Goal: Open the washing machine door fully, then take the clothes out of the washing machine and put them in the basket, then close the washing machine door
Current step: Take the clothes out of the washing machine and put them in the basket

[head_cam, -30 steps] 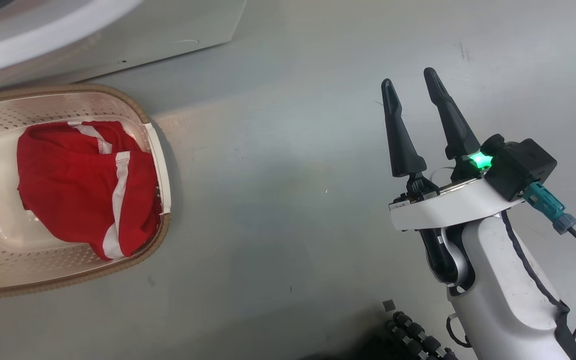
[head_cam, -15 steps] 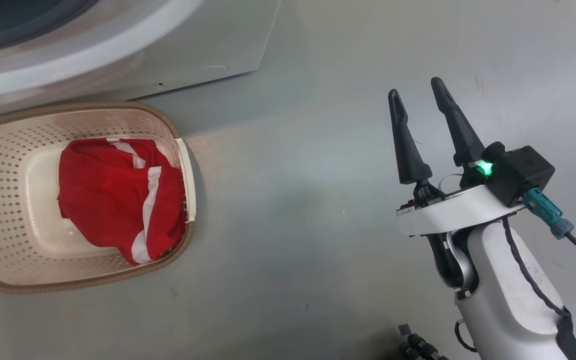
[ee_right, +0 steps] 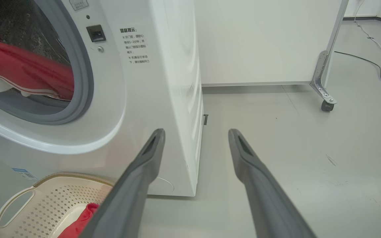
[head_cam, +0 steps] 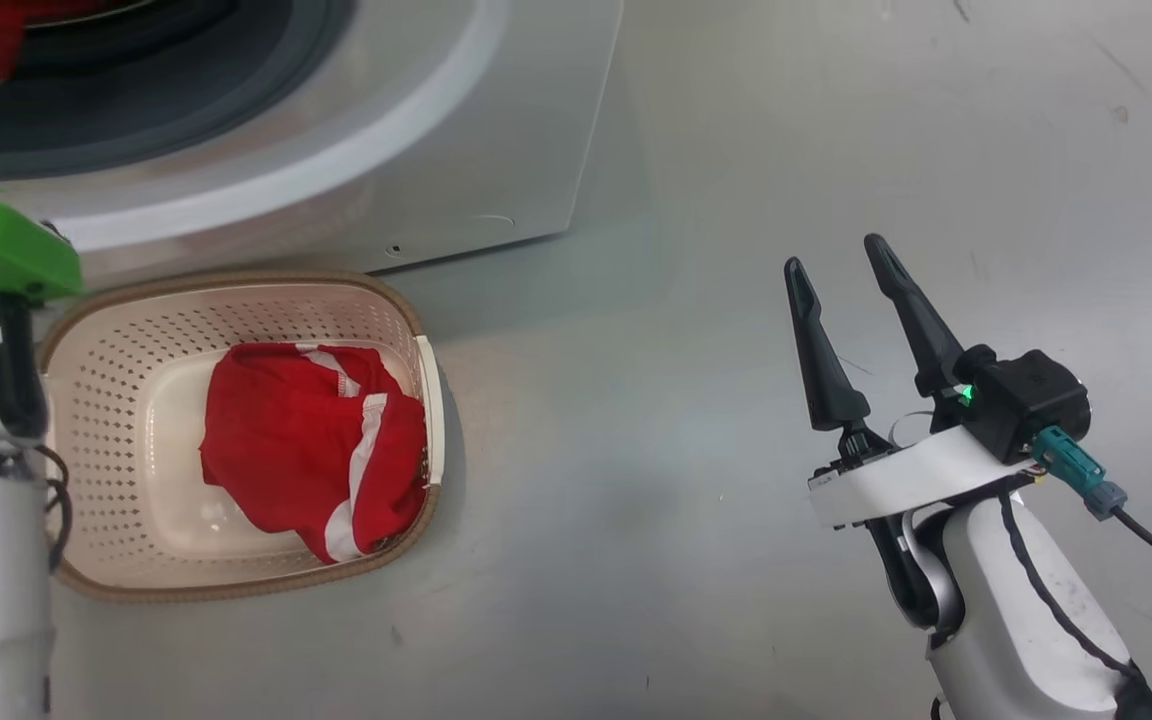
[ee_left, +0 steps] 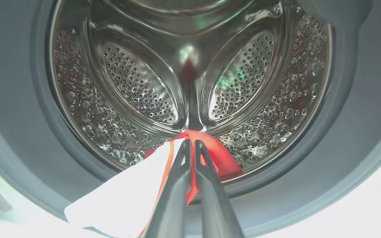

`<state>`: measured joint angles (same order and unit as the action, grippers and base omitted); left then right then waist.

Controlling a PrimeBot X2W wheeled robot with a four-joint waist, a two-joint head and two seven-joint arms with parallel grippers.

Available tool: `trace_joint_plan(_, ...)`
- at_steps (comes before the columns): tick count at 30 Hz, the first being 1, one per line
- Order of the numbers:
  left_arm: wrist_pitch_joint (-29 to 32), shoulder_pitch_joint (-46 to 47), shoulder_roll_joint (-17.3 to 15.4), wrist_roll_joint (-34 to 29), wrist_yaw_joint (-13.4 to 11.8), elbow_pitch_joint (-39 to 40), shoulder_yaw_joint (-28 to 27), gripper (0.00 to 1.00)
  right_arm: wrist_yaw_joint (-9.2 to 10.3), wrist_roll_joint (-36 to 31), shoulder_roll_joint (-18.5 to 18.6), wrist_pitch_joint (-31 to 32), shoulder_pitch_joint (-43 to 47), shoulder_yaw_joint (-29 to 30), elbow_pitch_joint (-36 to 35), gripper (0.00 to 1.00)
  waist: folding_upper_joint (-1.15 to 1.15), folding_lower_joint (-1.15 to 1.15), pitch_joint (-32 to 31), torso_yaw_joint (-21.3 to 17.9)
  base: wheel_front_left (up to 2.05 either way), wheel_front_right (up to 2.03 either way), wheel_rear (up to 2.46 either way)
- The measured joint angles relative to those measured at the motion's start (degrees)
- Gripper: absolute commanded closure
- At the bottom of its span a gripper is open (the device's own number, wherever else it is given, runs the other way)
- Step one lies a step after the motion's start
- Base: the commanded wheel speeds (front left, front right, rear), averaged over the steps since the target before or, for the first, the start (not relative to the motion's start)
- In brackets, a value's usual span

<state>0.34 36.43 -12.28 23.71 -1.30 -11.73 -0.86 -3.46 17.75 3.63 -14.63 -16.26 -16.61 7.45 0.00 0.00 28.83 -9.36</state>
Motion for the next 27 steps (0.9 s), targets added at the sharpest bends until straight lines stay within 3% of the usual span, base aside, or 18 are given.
trace_joint_plan(17,-10.3,-14.2,5.4,-0.9,-0.9,7.2,2.1,1.00,0.01,-1.2,1.2,0.0,6.9,0.7,1.8,0.00,0.00,0.00,-11.5,3.5,0.00,0.00,0.00)
trace_joint_plan(27,-12.1,-19.0,5.6,-2.3,-1.5,13.3,2.8,1.00,0.01,-1.2,1.2,0.0,9.3,0.5,1.8,0.00,0.00,0.00,-16.8,5.1,0.00,0.00,0.00)
